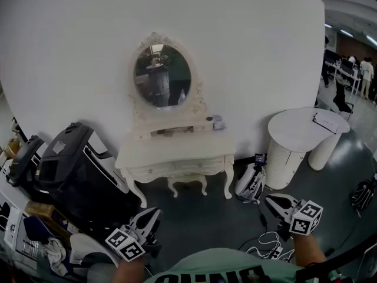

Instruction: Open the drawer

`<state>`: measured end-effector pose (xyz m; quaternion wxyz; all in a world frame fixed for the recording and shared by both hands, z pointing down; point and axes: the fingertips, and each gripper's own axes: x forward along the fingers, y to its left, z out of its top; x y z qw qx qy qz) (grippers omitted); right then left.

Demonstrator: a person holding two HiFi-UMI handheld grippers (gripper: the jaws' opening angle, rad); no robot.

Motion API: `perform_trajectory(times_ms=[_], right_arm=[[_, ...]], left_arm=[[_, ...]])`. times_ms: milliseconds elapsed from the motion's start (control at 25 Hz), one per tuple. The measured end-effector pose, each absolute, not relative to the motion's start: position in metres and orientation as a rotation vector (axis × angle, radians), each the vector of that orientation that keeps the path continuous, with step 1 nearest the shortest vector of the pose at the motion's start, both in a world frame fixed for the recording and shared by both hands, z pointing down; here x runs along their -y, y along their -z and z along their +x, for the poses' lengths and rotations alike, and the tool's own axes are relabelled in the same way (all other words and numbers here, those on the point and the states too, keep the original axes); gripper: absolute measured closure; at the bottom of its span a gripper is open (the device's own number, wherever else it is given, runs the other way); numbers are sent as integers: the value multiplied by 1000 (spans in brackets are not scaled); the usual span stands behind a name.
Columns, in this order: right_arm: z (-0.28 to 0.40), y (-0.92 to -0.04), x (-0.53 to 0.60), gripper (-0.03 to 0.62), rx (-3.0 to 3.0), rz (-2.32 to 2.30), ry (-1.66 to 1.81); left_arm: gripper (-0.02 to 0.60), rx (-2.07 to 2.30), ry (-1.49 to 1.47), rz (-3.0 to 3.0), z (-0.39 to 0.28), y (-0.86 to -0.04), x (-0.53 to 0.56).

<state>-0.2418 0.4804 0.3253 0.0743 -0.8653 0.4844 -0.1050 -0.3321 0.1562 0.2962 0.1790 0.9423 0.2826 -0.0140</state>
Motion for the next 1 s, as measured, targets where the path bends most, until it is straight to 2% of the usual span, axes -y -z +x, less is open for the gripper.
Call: perform_trajectory(times_ms=[360,1000], right_arm=[[-215,-333,-461,583,-1409,-2622,346],[-129,-303,-302,582,-1206,-2785,281]], left_arm=[[572,-864,28,2623,-291,-302,-138],[572,-1178,35,2569,-165,-284,14]])
